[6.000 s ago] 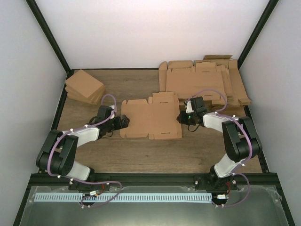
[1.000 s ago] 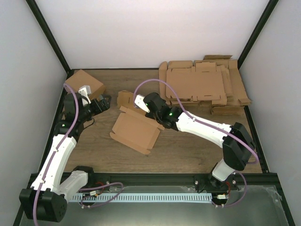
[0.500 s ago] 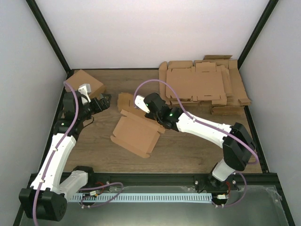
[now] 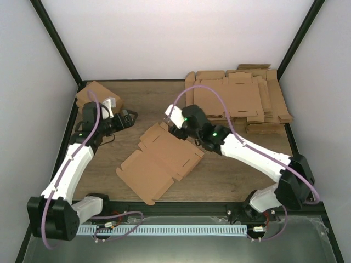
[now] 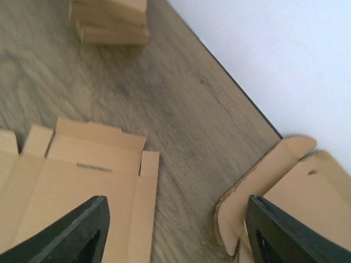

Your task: Fold the paper box

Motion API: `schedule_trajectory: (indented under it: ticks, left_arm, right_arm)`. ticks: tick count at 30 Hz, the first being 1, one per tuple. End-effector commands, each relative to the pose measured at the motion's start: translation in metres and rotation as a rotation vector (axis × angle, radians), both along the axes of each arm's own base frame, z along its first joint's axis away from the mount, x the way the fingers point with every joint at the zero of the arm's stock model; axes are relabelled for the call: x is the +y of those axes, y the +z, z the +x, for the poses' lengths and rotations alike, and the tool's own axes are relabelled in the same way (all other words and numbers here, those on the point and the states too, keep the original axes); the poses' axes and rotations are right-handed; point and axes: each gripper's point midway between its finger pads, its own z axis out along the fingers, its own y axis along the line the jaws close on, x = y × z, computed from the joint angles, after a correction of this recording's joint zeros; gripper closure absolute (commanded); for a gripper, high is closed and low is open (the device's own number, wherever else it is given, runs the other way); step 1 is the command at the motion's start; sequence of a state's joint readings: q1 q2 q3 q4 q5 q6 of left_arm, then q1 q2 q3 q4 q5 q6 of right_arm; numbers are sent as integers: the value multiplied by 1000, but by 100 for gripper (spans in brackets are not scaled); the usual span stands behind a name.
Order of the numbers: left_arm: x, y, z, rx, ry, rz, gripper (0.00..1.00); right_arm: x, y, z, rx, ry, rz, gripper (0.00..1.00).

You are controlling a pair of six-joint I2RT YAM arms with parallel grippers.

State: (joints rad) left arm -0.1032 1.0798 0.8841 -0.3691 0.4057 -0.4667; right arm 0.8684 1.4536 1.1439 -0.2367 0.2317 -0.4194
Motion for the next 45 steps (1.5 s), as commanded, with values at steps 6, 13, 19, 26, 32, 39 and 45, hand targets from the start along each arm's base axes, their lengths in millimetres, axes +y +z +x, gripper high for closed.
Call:
schedule_trajectory:
  ticks: [6,13,19,26,32,39,45]
  left_arm:
    - [-43,-30,19,79,-149,83,0]
    - [-52,-79,26,117,-86,170,1]
    - [-54,-88,23,82,-60,153,1]
    - [-47,-81,22,50,-43,193,1]
    - [-47,-80,20,38,-44,195,1]
    - [-47,-78,19,33,-48,191,1]
    - [-46,-77,17,31,-47,193,1]
  right_arm:
    - [-60,-20,-15,486,-306,471,12]
    - [-105,-95,-72,959,-771,494,10]
    - [-121,-113,-109,1091,-908,657,17]
    - [-113,-133,-126,1224,-931,762,25]
    - [-93,-151,-136,1288,-926,703,27]
    - [-84,-162,-138,1327,-953,696,33]
    - [-81,-177,-134,1337,-1002,713,40]
